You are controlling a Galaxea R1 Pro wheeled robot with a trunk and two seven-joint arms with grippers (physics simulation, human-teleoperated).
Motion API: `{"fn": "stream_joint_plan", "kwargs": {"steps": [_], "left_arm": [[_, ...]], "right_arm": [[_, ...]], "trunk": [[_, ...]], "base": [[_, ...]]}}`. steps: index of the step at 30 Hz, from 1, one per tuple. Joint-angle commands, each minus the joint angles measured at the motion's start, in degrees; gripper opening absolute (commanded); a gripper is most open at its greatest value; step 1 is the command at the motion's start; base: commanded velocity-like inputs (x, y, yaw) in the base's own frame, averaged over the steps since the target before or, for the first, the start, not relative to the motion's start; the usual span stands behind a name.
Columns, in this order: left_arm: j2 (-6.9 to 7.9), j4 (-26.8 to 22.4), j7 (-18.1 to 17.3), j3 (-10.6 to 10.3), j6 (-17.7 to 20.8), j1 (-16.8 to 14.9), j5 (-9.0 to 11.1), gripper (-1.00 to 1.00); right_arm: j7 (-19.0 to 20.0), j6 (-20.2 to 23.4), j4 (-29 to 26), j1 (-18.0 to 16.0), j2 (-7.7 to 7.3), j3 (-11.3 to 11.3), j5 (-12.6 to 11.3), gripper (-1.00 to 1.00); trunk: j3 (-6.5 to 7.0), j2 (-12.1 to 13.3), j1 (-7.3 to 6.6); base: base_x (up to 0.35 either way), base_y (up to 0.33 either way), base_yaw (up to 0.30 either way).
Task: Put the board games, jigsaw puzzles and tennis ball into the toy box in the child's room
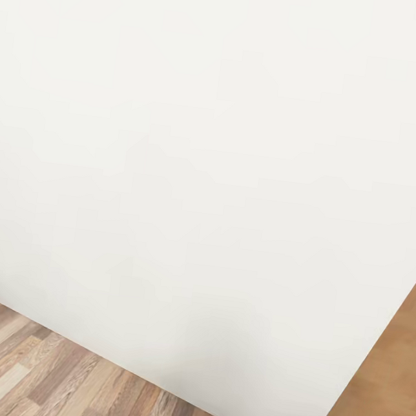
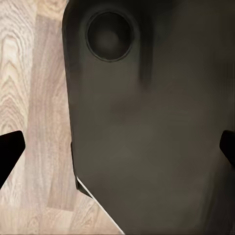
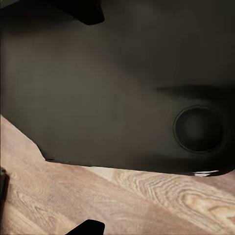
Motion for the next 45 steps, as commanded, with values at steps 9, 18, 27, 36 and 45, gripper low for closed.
{"fn": "stream_joint_plan", "kwargs": {"steps": [9, 18, 27, 36, 45], "left_arm": [[1.24, -1.1, 0.0, -0.1, -0.2, 0.8, -0.1, 1.00], [1.24, -1.1, 0.0, -0.1, -0.2, 0.8, -0.1, 1.00], [1.24, -1.1, 0.0, -0.1, -0.2, 0.8, -0.1, 1.00], [1.24, -1.1, 0.0, -0.1, -0.2, 0.8, -0.1, 1.00], [1.26, -1.1, 0.0, -0.1, -0.2, 0.8, 0.0, 1.00]], "right_arm": [[0.0, -0.3, -1.5, -2.3, 0.42, 0.5, 0.4, 1.00], [0.0, -0.3, -1.5, -2.3, 0.42, 0.5, 0.4, 1.00], [0.0, -0.3, -1.5, -2.3, 0.42, 0.5, 0.4, 1.00], [0.0, -0.3, -1.5, -2.3, 0.42, 0.5, 0.4, 1.00], [0.0, -0.3, -1.5, -2.3, 0.42, 0.5, 0.4, 1.00]], "trunk": [[-0.03, 0.0, 0.00], [-0.03, 0.0, 0.00], [-0.03, 0.0, 0.00], [-0.03, 0.0, 0.00], [-0.03, 0.0, 0.00]], "base": [[0.000, 0.000, 0.000], [0.000, 0.000, 0.000], [0.000, 0.000, 0.000], [0.000, 0.000, 0.000], [0.000, 0.000, 0.001]]}}
